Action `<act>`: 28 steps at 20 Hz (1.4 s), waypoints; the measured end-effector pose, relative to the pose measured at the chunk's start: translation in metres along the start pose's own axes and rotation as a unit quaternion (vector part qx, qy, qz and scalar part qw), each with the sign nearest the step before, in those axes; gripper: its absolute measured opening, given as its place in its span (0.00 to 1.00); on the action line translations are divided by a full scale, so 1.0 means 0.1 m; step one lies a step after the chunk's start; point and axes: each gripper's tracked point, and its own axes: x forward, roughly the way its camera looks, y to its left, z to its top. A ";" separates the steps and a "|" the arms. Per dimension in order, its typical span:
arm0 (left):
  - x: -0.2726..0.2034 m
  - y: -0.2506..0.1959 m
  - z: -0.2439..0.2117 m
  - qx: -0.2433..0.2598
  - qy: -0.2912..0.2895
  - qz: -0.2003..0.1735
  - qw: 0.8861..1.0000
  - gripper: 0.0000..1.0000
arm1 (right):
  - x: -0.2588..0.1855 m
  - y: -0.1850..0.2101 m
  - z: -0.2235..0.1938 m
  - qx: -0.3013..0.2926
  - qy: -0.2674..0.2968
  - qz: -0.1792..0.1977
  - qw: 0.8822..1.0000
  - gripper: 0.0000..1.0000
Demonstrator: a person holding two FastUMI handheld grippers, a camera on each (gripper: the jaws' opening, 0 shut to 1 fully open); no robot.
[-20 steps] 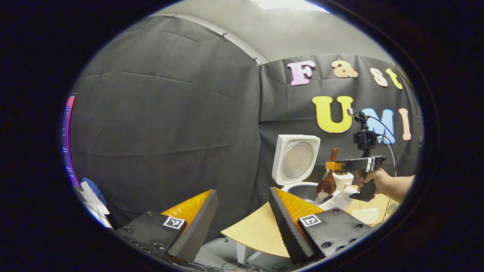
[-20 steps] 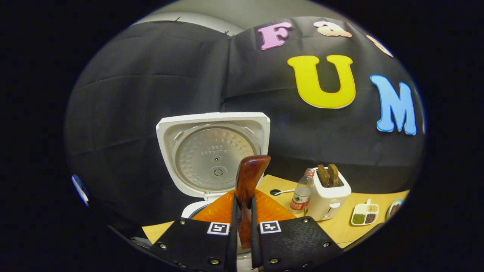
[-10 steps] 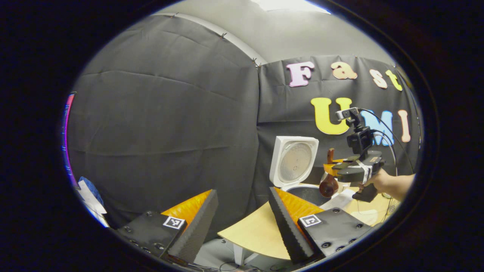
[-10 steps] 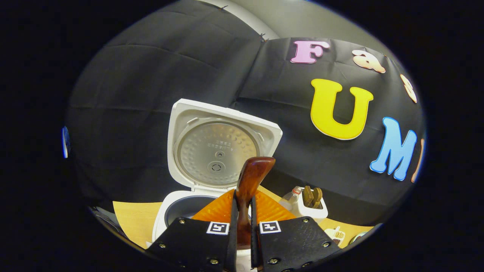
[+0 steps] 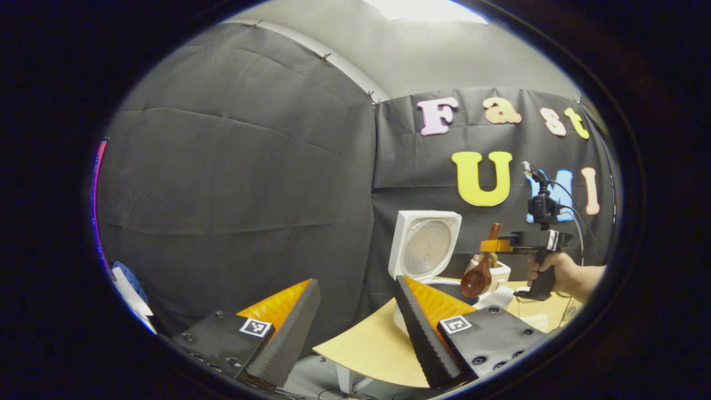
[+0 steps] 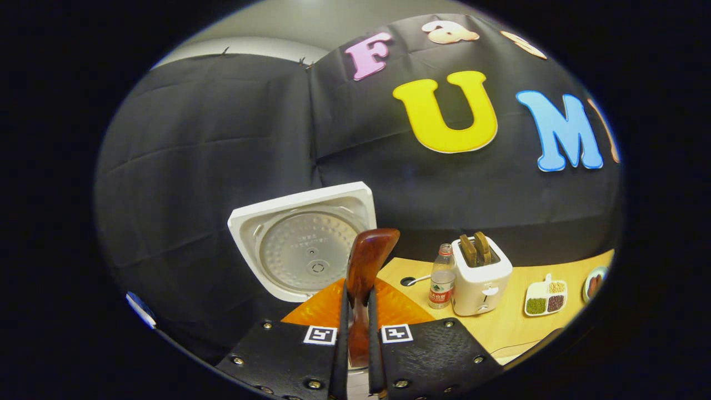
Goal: Close the left gripper, press the button to open the rice cooker; take a wooden spoon from the chopstick holder with the right hand, scoop a spoonful of rice and pour it into the rice cooker, then put the wooden spoon back into the chopstick holder.
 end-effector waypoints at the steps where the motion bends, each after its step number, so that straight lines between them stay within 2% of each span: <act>1: 0.02 -0.04 0.02 0.002 -0.002 -0.004 1.000 0.95 | -0.06 -0.05 0.04 0.009 -0.004 -0.004 1.000 0.15; 3: 0.06 -0.16 0.10 0.005 -0.009 -0.014 1.000 0.96 | -0.20 -0.13 0.16 0.021 -0.014 -0.010 1.000 0.15; 9: 0.15 -0.64 0.32 0.013 -0.028 -0.048 0.998 0.99 | -0.73 -0.56 0.48 0.003 -0.041 -0.045 0.998 0.15; 16: 0.09 -1.28 0.49 0.022 -0.040 -0.081 0.996 0.97 | -1.48 -1.35 0.62 0.018 -0.051 -0.105 0.993 0.14; 20: 0.03 -1.72 0.53 0.008 -0.041 -0.111 0.993 0.96 | -1.92 -1.84 0.67 0.024 -0.057 -0.149 0.987 0.14; 28: -0.08 -2.45 0.68 0.018 -0.055 -0.158 0.986 0.96 | -2.64 -2.84 0.59 0.050 -0.065 -0.237 0.968 0.15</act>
